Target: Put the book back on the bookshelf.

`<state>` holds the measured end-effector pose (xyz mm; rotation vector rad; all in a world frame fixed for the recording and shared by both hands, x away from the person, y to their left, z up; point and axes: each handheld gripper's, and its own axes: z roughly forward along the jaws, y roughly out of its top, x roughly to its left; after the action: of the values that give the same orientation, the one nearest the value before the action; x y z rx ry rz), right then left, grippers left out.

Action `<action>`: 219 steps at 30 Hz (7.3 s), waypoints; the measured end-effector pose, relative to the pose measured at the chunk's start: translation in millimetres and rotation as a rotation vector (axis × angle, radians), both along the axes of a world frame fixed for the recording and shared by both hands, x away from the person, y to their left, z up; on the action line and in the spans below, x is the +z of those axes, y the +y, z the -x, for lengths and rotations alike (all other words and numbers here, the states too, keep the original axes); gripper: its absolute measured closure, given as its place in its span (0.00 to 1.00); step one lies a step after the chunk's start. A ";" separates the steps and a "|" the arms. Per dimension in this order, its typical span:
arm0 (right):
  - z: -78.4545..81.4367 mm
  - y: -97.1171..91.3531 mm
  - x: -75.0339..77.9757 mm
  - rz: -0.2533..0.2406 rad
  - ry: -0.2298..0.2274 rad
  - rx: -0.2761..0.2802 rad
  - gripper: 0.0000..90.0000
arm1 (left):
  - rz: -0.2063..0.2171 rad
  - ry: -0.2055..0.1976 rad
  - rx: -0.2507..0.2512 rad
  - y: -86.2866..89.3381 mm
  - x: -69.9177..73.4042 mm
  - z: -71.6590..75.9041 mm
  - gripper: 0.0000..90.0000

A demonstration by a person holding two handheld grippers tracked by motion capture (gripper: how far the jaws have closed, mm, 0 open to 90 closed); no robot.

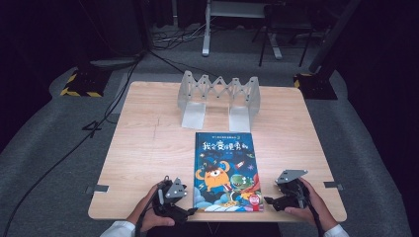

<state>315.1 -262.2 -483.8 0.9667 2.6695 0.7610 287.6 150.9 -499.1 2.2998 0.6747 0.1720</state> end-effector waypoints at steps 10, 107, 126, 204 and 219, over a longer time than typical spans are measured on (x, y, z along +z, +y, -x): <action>19.7 13.0 8.5 0.094 0.082 0.072 0.34 | -0.019 -0.046 0.018 5.7 -5.6 -8.9 0.16; -71.3 25.0 13.8 -0.513 0.114 0.150 0.40 | -0.036 -0.042 -0.018 -11.9 -6.4 -15.0 0.06; -98.9 40.8 18.8 -0.578 0.123 0.202 0.55 | -0.034 -0.044 -0.021 -12.1 -6.6 -15.5 0.06; -44.3 26.7 49.7 -0.545 -0.359 0.283 0.62 | 0.354 -0.337 -0.018 -40.1 87.1 -37.9 0.43; -28.0 16.0 47.8 -0.508 -0.419 0.240 0.65 | 0.316 -0.361 -0.034 -47.1 66.9 -30.7 0.61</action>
<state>343.0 -246.2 -436.0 0.4927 2.2813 1.5522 318.3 103.8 -432.3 1.9095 0.4403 0.4218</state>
